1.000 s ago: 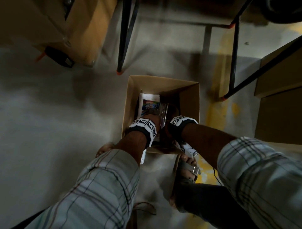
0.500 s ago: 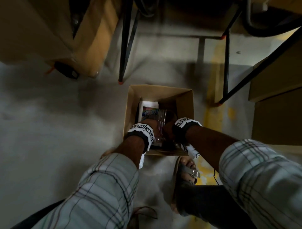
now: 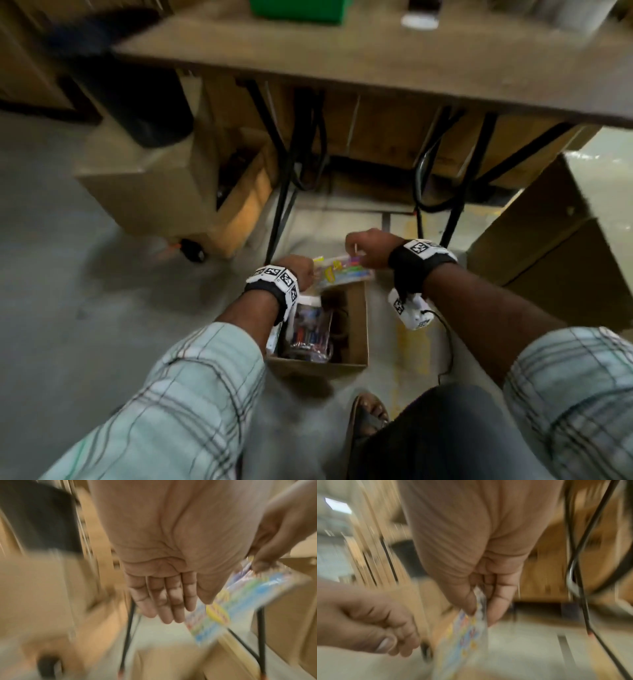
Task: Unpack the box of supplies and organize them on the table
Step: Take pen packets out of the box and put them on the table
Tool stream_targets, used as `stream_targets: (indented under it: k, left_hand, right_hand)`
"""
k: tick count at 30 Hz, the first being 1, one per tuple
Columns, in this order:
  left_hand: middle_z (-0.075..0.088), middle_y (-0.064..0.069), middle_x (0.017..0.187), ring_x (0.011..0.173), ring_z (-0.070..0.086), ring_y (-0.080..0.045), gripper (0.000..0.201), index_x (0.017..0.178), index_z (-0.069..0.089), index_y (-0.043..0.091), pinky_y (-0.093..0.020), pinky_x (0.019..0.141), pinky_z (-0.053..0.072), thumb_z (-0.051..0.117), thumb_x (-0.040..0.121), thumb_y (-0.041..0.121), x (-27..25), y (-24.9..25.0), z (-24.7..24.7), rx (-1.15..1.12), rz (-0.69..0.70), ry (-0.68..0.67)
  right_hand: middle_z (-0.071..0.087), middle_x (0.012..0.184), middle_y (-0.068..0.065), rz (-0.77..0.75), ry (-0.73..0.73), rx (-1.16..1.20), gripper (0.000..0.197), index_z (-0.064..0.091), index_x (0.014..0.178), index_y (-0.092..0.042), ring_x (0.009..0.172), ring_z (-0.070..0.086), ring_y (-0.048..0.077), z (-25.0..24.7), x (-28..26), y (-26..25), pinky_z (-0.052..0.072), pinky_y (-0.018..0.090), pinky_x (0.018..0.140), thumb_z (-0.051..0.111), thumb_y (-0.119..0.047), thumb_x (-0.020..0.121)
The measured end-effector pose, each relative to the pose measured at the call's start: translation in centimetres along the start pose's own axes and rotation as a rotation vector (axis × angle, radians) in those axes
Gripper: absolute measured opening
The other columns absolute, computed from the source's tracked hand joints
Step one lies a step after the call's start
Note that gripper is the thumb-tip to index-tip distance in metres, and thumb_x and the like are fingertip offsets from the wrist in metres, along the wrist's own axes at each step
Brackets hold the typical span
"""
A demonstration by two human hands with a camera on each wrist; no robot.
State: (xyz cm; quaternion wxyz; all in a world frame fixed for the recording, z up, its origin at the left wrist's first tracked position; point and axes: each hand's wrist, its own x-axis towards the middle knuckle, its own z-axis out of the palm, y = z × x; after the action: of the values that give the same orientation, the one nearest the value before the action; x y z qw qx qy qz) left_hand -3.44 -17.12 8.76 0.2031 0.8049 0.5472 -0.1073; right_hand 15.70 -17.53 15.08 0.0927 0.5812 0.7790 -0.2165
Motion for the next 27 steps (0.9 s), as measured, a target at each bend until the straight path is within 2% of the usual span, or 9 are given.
stream_targets:
  k: [4,10,14,17,20,22,23,25,27]
  left_hand:
    - [0.065,-0.017,0.116,0.109,0.06,-0.035,0.029,0.112,0.063,0.01,-0.037,0.089,0.048,0.046,0.092,0.022,-5.2,0.8,-6.0,0.06,-0.017,0.157]
    - [0.061,-0.016,0.116,0.109,0.057,-0.035,0.029,0.115,0.06,0.011,-0.038,0.086,0.045,0.043,0.094,0.022,-11.7,1.1,-12.2,0.069,-0.055,0.425]
    - [0.059,-0.012,0.116,0.109,0.057,-0.033,0.033,0.122,0.056,0.017,-0.043,0.09,0.049,0.047,0.091,0.023,-12.6,2.2,-17.3,0.057,0.004,0.568]
    - [0.059,-0.009,0.115,0.11,0.057,-0.031,0.03,0.116,0.059,0.02,-0.042,0.092,0.048,0.047,0.089,0.023,-12.0,2.9,-21.2,0.063,0.05,0.603]
    - [0.059,-0.009,0.119,0.114,0.055,-0.029,0.027,0.116,0.059,0.019,-0.04,0.096,0.046,0.047,0.091,0.022,-10.6,2.7,-24.3,0.087,0.073,0.657]
    - [0.059,-0.012,0.123,0.117,0.053,-0.031,0.028,0.118,0.058,0.015,-0.038,0.097,0.044,0.047,0.093,0.021,-9.4,2.6,-26.1,0.097,0.082,0.686]
    - [0.059,-0.012,0.124,0.117,0.053,-0.031,0.029,0.118,0.058,0.014,-0.037,0.097,0.044,0.047,0.093,0.021,-8.7,2.6,-26.7,0.101,0.089,0.7]
    - [0.059,-0.011,0.124,0.117,0.053,-0.032,0.029,0.119,0.058,0.016,-0.039,0.097,0.045,0.047,0.093,0.023,-7.0,2.2,-28.0,0.081,0.097,0.727]
    - [0.059,-0.009,0.124,0.117,0.054,-0.032,0.031,0.121,0.057,0.018,-0.041,0.096,0.046,0.046,0.093,0.025,-5.2,2.0,-28.7,0.043,0.112,0.736]
  right_hand:
    - [0.063,0.113,0.011,0.033,0.294,0.038,0.03,0.055,0.115,-0.019,0.103,0.059,0.031,-5.2,-5.6,-1.3,0.044,0.029,0.078,0.055,-0.014,0.085]
    - [0.066,0.104,0.011,-0.075,0.6,0.017,0.02,0.056,0.107,-0.018,0.095,0.061,0.034,-9.5,-11.1,-3.8,0.048,0.038,0.077,0.05,-0.015,0.088]
    - [0.065,0.106,0.011,-0.099,0.762,0.065,0.024,0.056,0.11,-0.016,0.098,0.059,0.035,-12.3,-11.9,-5.4,0.045,0.037,0.077,0.053,-0.013,0.086]
    - [0.066,0.107,0.013,-0.089,0.908,0.159,0.027,0.057,0.113,-0.015,0.098,0.06,0.035,-14.8,-11.7,-5.8,0.045,0.037,0.078,0.053,-0.013,0.086]
    - [0.069,0.102,0.013,-0.064,1.041,0.336,0.026,0.059,0.113,-0.014,0.089,0.063,0.031,-17.5,-10.3,-5.8,0.046,0.03,0.074,0.055,-0.011,0.087]
    - [0.068,0.093,0.011,0.004,1.087,0.505,0.025,0.06,0.112,-0.016,0.077,0.059,0.025,-19.4,-8.8,-5.8,0.043,0.026,0.067,0.059,-0.015,0.087]
    - [0.065,0.089,0.01,0.046,1.081,0.6,0.025,0.059,0.112,-0.017,0.075,0.057,0.023,-20.2,-7.6,-5.8,0.045,0.028,0.068,0.06,-0.017,0.087]
    - [0.065,0.086,0.011,0.109,1.035,0.794,0.025,0.06,0.105,-0.02,0.078,0.062,0.026,-22.0,-4.6,-5.6,0.054,0.038,0.076,0.063,-0.016,0.081]
    - [0.07,0.086,0.015,0.165,0.973,1.001,0.016,0.059,0.084,-0.023,0.079,0.069,0.032,-23.3,-1.3,-5.2,0.057,0.046,0.077,0.066,-0.014,0.073]
